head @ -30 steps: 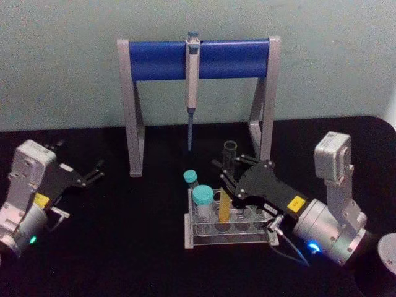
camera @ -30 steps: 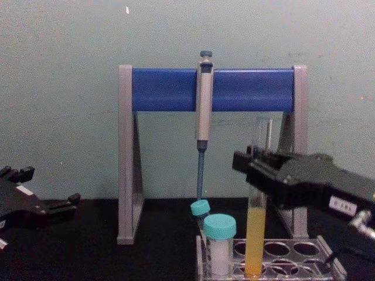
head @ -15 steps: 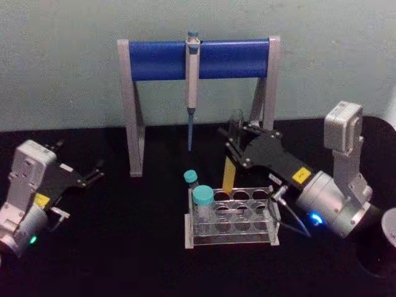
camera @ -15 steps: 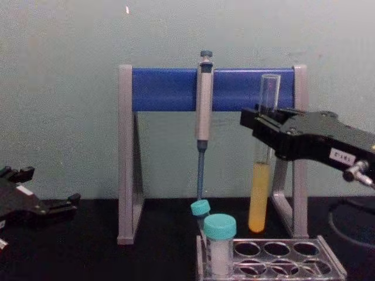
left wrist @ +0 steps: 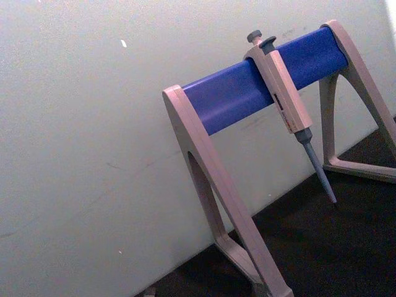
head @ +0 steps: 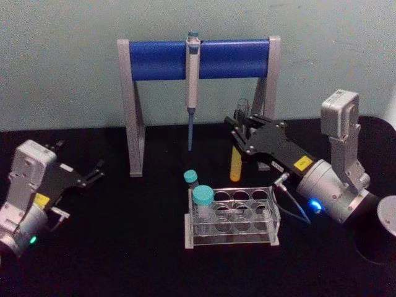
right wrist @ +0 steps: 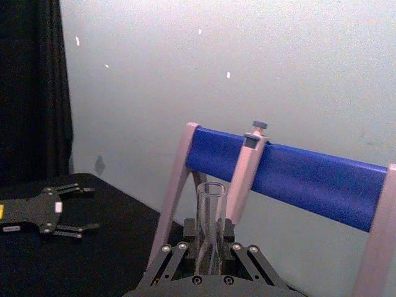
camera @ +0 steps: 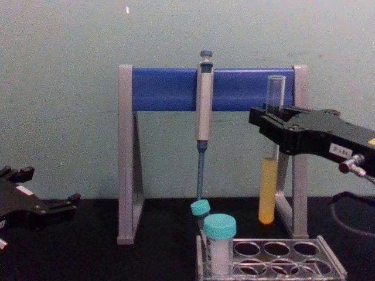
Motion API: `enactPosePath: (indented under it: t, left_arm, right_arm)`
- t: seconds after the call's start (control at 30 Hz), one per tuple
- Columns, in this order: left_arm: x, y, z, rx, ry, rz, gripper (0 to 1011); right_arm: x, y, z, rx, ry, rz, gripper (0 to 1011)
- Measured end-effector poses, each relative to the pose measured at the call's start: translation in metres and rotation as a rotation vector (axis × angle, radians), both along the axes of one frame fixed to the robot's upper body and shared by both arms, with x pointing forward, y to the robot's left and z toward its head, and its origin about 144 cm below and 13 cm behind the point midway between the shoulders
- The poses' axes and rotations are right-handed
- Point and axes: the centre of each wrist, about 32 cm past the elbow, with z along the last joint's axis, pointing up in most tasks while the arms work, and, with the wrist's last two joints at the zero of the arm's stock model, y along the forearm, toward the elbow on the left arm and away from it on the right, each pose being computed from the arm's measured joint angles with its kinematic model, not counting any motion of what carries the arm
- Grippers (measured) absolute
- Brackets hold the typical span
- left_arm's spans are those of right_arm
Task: Pick up the test tube from the test tube rack, shake it, then place it back into the test tube rack.
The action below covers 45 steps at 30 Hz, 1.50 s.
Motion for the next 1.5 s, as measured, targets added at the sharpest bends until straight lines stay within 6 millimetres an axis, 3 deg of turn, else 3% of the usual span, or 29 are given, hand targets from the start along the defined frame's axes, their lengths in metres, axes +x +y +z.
enactPosePath:
  t: [0.27, 0.43, 0.77, 1.1, 1.5]
  left_arm:
    - [0.000, 0.000, 0.000, 0.000, 0.000, 0.000, 1001]
    - [0.000, 0.000, 0.000, 0.000, 0.000, 0.000, 1001]
    - [0.000, 0.000, 0.000, 0.000, 0.000, 0.000, 1001]
    - [0.000, 0.000, 0.000, 0.000, 0.000, 0.000, 1001]
    - [0.000, 0.000, 0.000, 0.000, 0.000, 0.000, 1001]
  right_arm:
    - [-0.004, -0.011, 0.001, -0.008, -0.001, -0.042, 235]
    - [-0.021, -0.021, 0.004, -0.026, 0.004, -0.059, 235]
    - [-0.041, -0.020, 0.006, -0.023, 0.042, 0.021, 235]
    - [-0.022, -0.002, 0.002, 0.037, 0.041, 0.069, 235]
    - [-0.006, -0.004, 0.000, 0.042, 0.024, 0.016, 235]
